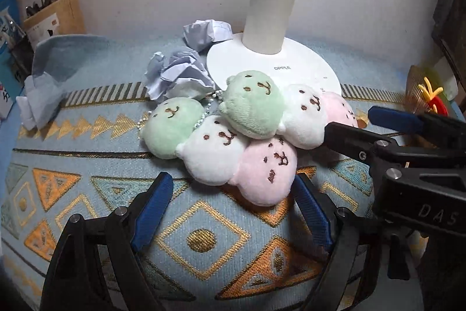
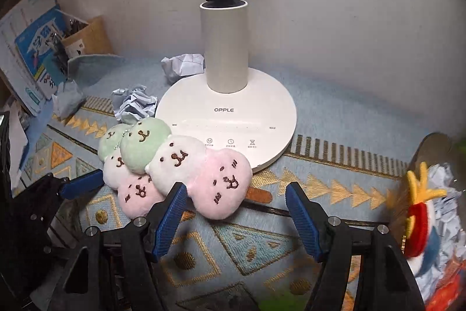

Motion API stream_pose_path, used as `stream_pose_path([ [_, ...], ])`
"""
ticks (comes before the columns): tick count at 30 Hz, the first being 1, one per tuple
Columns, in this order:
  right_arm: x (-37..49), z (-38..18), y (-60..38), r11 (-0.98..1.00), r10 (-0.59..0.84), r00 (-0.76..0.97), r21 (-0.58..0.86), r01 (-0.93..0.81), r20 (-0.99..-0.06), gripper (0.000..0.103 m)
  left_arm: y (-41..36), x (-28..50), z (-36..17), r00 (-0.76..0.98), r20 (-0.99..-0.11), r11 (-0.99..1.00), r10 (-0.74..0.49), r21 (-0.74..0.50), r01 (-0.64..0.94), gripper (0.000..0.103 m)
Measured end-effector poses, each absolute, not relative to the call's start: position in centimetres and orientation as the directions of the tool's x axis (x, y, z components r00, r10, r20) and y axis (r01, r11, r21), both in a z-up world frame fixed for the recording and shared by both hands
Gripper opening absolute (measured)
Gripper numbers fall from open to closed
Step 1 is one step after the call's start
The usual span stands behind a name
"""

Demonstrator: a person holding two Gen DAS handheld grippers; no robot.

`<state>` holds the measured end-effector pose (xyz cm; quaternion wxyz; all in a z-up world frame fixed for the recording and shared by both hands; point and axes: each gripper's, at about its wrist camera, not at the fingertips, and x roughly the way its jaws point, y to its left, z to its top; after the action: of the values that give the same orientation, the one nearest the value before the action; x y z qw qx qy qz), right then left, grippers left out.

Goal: Organize objects
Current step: 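Move both grippers back toward the pastel bear plush stacks, then grasp a bear plush stack with the left gripper while the right grasps another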

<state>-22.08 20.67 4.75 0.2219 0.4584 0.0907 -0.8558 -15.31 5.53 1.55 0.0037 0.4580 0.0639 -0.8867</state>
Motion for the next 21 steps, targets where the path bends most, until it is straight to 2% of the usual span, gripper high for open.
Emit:
stream_pose_path([
  [4, -22.3, 3.9, 21.1, -0.844, -0.423, -0.382, 0.203, 0.497, -0.822, 0.069, 1.8, -13.6, 1.6, -0.549, -0.835, -0.980, -0.036, -0.077, 0.181, 0.084],
  [8, -20.3, 3.7, 20.2, -0.803, -0.474, -0.321, 0.253, 0.540, -0.820, 0.069, -3.7, -10.4, 2.1, -0.532, -0.838, -0.947, -0.124, -0.060, 0.316, 0.083],
  [12, -19.1, 4.9, 19.3, -0.813, -0.451, -0.393, 0.186, 0.552, -0.801, 0.069, -6.1, -9.5, 2.9, -0.551, -0.832, -0.943, -0.067, -0.128, 0.307, 0.083],
  [16, -19.8, 5.4, 18.7, -0.834, -0.373, -0.462, 0.073, 0.546, -0.805, 0.069, -4.4, -11.4, 4.0, -0.600, -0.800, -0.941, 0.006, -0.207, 0.267, 0.083],
  [18, -19.6, 5.5, 18.4, -0.823, -0.376, -0.472, 0.054, 0.565, -0.797, 0.069, -3.2, -13.4, 3.7, -0.602, -0.798, -0.934, 0.012, -0.225, 0.279, 0.083],
  [21, -18.7, 5.2, 17.3, -0.801, -0.370, -0.501, -0.004, 0.598, -0.783, 0.069, -1.9, -16.3, 2.7, -0.573, -0.819, -0.932, -0.037, -0.178, 0.315, 0.083],
])
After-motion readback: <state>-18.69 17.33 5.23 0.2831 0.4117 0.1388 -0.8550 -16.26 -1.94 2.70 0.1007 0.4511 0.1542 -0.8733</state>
